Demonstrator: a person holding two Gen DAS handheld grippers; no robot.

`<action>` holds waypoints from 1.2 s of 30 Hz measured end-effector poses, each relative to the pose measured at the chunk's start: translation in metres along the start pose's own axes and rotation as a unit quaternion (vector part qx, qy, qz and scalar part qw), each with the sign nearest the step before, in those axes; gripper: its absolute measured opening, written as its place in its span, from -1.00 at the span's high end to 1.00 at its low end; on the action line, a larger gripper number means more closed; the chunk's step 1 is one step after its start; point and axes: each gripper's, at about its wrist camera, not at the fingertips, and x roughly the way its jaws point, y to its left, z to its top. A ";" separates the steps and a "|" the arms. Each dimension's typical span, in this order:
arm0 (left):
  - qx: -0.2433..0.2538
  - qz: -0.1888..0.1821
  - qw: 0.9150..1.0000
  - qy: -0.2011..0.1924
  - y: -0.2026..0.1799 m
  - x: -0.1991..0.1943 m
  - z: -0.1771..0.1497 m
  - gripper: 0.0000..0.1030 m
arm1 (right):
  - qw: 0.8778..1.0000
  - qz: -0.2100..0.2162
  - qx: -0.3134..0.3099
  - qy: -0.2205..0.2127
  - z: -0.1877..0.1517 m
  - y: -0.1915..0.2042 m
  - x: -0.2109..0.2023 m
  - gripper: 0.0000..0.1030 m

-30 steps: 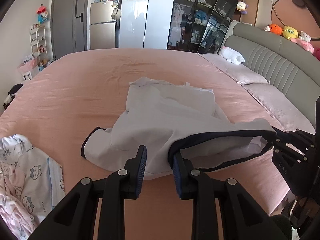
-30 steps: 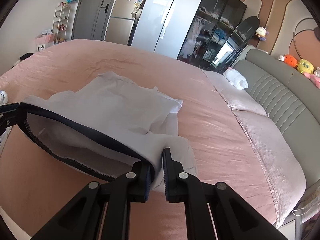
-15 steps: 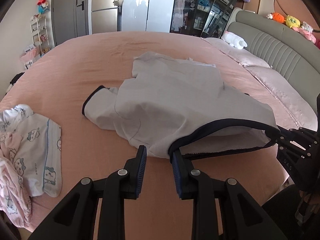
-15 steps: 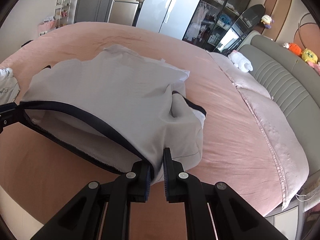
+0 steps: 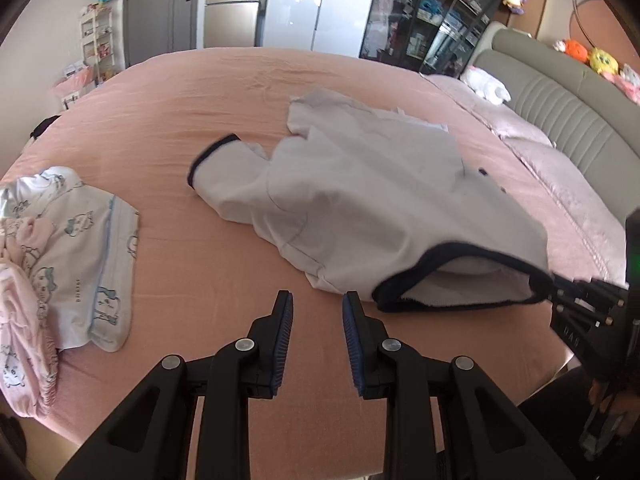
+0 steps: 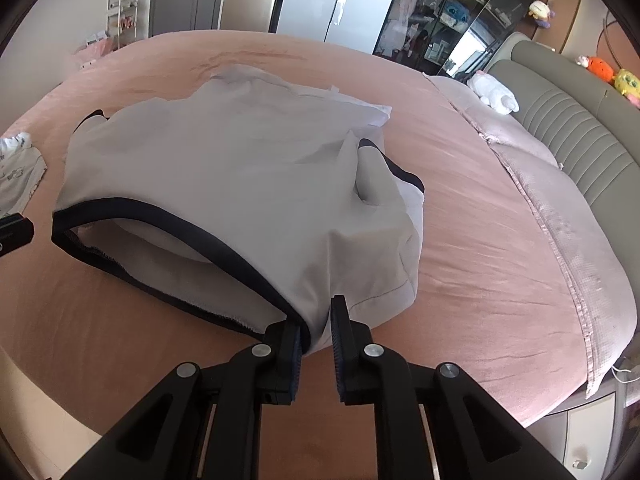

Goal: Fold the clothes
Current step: 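Lay the hem down on the shirt and open both grippers, then move both open grippers to the shirt's hem edge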

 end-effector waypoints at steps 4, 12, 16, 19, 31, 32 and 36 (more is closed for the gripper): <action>0.003 0.002 1.000 -0.029 -0.001 -0.023 0.016 0.38 | 1.000 0.006 0.015 -0.010 -0.001 -0.006 -0.023 0.08; 0.019 -0.010 0.996 -0.087 -0.026 -0.060 0.050 -0.41 | 0.997 0.001 0.034 -0.072 0.015 -0.017 -0.072 -0.26; 0.024 -0.075 0.990 -0.116 -0.038 -0.086 0.058 -0.41 | 0.992 -0.006 0.064 -0.105 0.025 -0.026 -0.098 -0.26; 0.021 -0.103 0.986 -0.132 -0.045 -0.102 0.062 -0.41 | 0.987 -0.024 0.076 -0.138 0.033 -0.032 -0.122 -0.26; 0.069 -0.004 0.988 -0.136 -0.058 -0.075 0.062 -0.41 | 0.980 -0.014 0.149 -0.132 0.036 -0.077 -0.121 -0.27; 0.061 -0.008 0.990 -0.128 -0.056 -0.068 0.064 -0.41 | 0.980 -0.010 0.150 -0.128 0.035 -0.077 -0.116 -0.27; 0.047 -0.002 0.994 -0.102 -0.050 -0.041 0.067 -0.41 | 0.983 0.032 0.138 -0.115 0.036 -0.067 -0.095 -0.27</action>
